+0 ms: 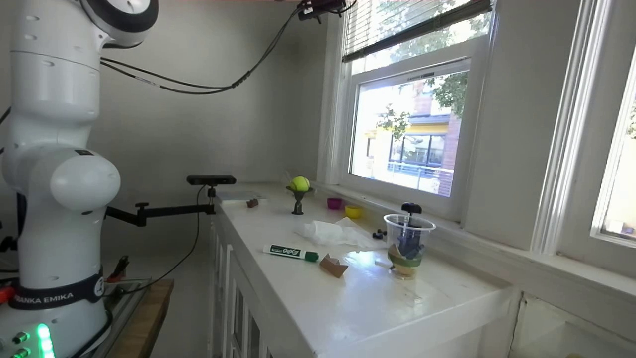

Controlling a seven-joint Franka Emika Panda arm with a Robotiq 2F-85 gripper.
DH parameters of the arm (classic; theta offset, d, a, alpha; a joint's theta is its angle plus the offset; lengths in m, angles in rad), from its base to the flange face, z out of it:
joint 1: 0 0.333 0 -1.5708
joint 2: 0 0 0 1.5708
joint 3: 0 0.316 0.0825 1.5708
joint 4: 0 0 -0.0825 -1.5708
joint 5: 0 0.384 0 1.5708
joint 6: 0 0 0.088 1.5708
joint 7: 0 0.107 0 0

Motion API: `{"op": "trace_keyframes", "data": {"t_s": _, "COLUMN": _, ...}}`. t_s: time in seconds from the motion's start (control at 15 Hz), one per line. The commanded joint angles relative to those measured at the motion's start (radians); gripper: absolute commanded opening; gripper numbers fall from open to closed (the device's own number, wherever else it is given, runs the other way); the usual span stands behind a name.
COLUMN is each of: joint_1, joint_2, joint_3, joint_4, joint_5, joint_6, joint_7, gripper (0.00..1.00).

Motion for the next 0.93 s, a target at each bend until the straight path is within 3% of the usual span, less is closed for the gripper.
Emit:
{"op": "trace_keyframes", "data": {"t_s": 0.0, "joint_1": 0.013, "joint_2": -0.072, "joint_3": 0.012, "joint_4": -0.155, "joint_5": 0.012, "joint_6": 0.042, "joint_7": 0.023, "gripper": 1.0}}
{"op": "trace_keyframes", "data": {"t_s": 0.47, "joint_1": 0.032, "joint_2": -0.16, "joint_3": 0.047, "joint_4": -0.452, "joint_5": 0.047, "joint_6": 0.18, "joint_7": 0.059, "gripper": 1.0}}
{"op": "trace_keyframes", "data": {"t_s": 0.53, "joint_1": -0.123, "joint_2": -0.159, "joint_3": 0.2, "joint_4": -0.483, "joint_5": 0.079, "joint_6": 0.189, "joint_7": 0.053, "gripper": 1.0}}
{"op": "trace_keyframes", "data": {"t_s": 0.6, "joint_1": -0.142, "joint_2": -0.167, "joint_3": 0.225, "joint_4": -0.515, "joint_5": 0.104, "joint_6": 0.204, "joint_7": 0.05, "gripper": 1.0}}
{"op": "trace_keyframes", "data": {"t_s": 0.67, "joint_1": -0.048, "joint_2": -0.179, "joint_3": 0.14, "joint_4": -0.547, "joint_5": 0.111, "joint_6": 0.214, "joint_7": 0.055, "gripper": 1.0}}
{"op": "trace_keyframes", "data": {"t_s": 0.87, "joint_1": -0.061, "joint_2": -0.183, "joint_3": 0.165, "joint_4": -0.615, "joint_5": 0.162, "joint_6": 0.247, "joint_7": 0.046, "gripper": 1.0}}
